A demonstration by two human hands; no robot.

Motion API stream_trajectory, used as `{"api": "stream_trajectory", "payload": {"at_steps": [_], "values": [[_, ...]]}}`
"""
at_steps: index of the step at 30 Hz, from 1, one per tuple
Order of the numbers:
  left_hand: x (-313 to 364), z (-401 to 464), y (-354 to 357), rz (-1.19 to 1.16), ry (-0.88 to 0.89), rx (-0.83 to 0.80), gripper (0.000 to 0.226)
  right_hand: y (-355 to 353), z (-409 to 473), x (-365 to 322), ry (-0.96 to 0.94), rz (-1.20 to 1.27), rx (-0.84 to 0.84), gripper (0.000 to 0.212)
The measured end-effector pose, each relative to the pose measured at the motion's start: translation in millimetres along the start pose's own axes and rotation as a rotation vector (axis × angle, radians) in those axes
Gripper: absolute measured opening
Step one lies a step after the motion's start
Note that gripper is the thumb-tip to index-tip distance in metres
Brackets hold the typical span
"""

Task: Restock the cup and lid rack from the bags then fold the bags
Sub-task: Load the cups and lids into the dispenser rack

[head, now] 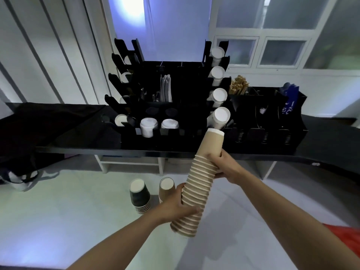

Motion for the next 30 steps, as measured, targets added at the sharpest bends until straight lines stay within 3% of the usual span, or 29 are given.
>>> {"api": "stream_trajectory", "payload": {"at_steps": [3, 6, 9, 15, 22, 30], "values": [[-5, -2, 5, -0.246, -0.024, -0.158, 0.093, 7, -10, 8, 0.057, 0.114, 0.006, 0.068], [-7, -8, 6, -0.438, -0.125, -0.378, 0.085, 30, -23, 32, 0.088, 0.418, -0.057, 0.072], [-9, -14, 2, -0.55, -0.185, -0.465, 0.083, 51, -30, 51, 0.063, 0.542, -0.033, 0.07], [-12, -16, 10, -0.689, -0.222, -0.329, 0.078, 71, -26, 54, 0.019, 0.451, 0.058, 0.068], [-16, -22, 4, -0.376, -0.09, -0.084, 0.075, 72, -16, 52, -0.033, 0.206, 0.233, 0.081], [-25, -7, 2, -0.082, -0.063, 0.023, 0.086, 35, -9, -5, -0.264, 0.057, 0.242, 0.086]]}}
Point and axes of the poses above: each hand's wrist, its own z-axis towards the middle knuckle, its own y-axis out of the palm, x = y × z, the point moved 4 cm from there along z, towards the middle knuckle, and after that the axes turned 8 degrees about -y, right-handed, at the moved point
